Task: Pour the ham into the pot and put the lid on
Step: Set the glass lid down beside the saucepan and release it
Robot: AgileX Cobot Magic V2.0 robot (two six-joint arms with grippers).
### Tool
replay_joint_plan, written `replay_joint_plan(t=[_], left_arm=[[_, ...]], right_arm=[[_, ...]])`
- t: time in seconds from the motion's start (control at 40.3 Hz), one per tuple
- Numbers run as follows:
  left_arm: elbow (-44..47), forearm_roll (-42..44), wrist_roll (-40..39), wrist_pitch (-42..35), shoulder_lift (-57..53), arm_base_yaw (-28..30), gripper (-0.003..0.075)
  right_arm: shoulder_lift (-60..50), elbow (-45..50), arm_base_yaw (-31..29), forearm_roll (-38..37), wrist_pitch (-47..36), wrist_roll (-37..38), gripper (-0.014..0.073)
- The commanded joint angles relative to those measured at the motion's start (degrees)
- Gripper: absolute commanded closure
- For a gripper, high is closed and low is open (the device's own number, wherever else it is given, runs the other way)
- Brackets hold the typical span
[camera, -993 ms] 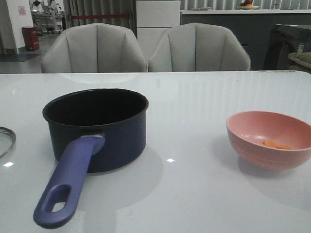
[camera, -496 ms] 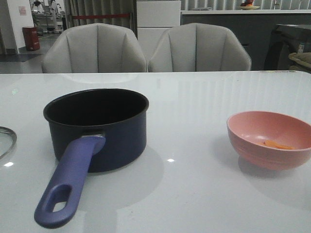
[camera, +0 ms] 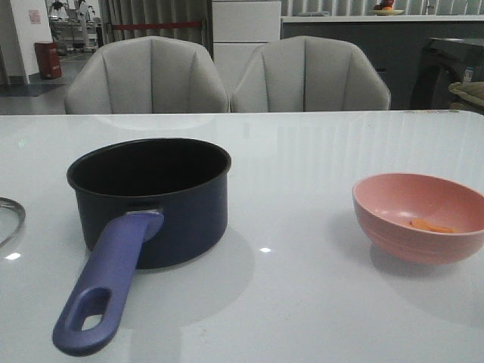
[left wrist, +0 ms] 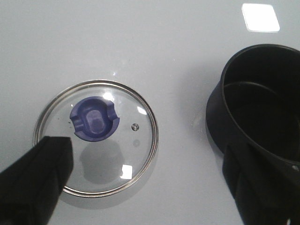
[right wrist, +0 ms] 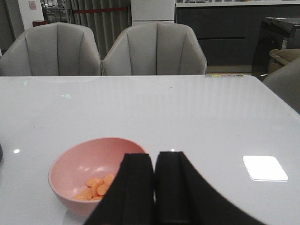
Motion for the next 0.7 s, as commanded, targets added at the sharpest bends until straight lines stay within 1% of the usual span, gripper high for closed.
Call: replay_joint_plan(t=[0.0,0.074,0.199,0.372,0.447,0.546,0.67], left_arm=[[4.4,-1.0,-0.1,-11.2,-6.8,-0.4,0.0041],[8.6,-1.1,-0.1,-17.6,-12.0,-0.4,0.0041],[13.1,-1.1,-0.1,-23.4,-20.0,-1.9,0.0041],[15.0,0.7,-0.1,-24.7,-27.7,-8.7,0.0041],[15.4,0.9,-0.1,-24.4,-31.2,-10.5,0.0041],[17.1,2.0,-0.1,-23.9,-35.1,-11.0,0.0041],[19.3,2.0,-0.1,-26.6,-38.8,-11.0,0.0041]], right_arm=[[-1.1,0.6,-0.2,-0.6,-5.1,-0.3,0.0435],[-1.1,0.6,-0.2,-0.6,-5.1,-0.3,0.0435],[-1.1,0.6,-0.2,-0.6,-5.0,-0.3,0.0435],[-1.1,0.6,-0.2,-0.6,-5.0,-0.3,0.0435],[-1.1,0.6,-0.2,-0.6,-5.0,-0.3,0.0435],[-1.1,0.6,-0.2,-0.6,-5.0,-0.3,0.0435],[-1.1,0.6,-0.2,-0.6,-6.6,-0.3,0.0435]])
